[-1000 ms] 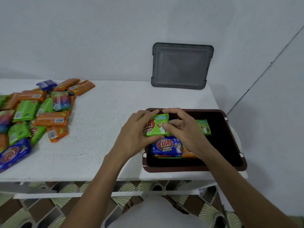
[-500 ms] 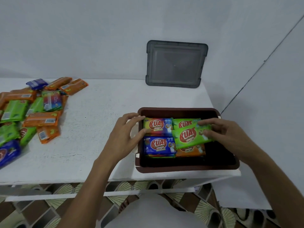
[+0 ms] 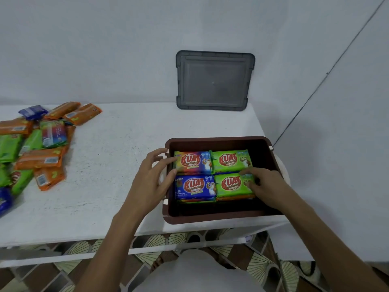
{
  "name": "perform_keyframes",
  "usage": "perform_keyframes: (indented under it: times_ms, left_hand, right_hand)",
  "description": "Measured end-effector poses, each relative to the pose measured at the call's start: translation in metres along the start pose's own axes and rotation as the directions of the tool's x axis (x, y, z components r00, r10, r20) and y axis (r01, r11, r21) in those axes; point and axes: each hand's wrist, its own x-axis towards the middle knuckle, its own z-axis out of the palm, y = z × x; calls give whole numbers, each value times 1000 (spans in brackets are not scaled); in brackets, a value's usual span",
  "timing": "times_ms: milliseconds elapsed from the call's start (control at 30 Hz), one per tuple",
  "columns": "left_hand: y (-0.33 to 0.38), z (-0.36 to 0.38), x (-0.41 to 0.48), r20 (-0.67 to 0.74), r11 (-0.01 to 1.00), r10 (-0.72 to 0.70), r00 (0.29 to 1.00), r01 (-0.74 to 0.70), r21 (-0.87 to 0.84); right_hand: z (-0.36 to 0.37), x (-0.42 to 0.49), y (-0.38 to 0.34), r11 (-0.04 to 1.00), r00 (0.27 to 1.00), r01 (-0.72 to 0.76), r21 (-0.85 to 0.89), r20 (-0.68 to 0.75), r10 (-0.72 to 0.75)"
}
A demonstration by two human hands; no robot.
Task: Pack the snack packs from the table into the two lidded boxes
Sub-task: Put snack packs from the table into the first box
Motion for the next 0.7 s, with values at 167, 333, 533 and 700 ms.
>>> perform_keyframes:
  times_ms: [167,333,533,700]
  left_hand:
    - [-1,3,-2,-23,1000,6,1000,-6,-8]
    - [1,1,-6,-9,999,44,999,-43,15]
    - [-16,-29,-16,83,996,0,997,7,-86]
    - [-70,-82,-25,6,985,-170,985,170,32]
  right_hand:
    - [0,-1,-12,991,999,-17,-132,35,22]
    - [-11,-7,-48,940,1000,-17,-342,-16,12]
    - [-12,14,-120,976,983,183,-118,14,-183]
    - [12,54,-189,935,932,355,-6,-73,-354]
